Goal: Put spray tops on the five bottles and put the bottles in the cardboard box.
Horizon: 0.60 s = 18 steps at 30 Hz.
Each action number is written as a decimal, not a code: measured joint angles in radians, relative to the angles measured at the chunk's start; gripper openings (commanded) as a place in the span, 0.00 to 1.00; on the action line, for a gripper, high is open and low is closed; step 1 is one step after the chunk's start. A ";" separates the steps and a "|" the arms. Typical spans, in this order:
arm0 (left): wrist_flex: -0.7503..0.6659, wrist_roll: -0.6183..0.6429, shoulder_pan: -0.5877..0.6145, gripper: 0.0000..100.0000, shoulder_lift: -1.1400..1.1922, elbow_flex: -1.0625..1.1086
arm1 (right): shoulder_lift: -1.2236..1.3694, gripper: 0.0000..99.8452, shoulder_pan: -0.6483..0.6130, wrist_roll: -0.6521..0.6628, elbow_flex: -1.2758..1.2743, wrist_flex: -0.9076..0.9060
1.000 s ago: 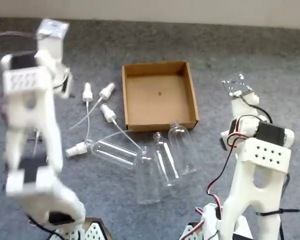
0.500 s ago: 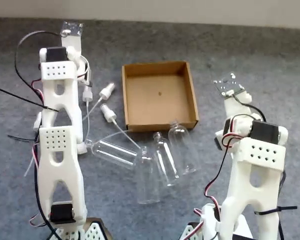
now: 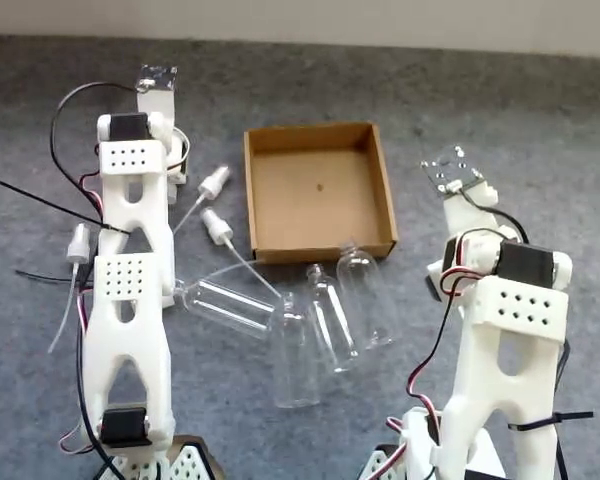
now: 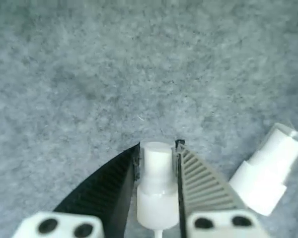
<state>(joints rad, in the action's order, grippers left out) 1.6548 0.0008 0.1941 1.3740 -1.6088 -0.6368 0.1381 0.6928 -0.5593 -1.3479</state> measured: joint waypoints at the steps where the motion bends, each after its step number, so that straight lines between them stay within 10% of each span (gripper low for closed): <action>1: 0.000 0.000 0.000 0.04 0.000 0.000 | 0.000 0.00 0.002 0.000 0.000 0.000; 18: 0.086 -0.003 0.032 0.04 -0.572 -0.012 | -0.101 0.00 -0.213 -0.130 0.044 0.249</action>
<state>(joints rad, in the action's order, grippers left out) 1.7407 -0.0023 0.2263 0.8017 -1.6210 -0.7380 -0.0752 0.5623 -0.5148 -1.0994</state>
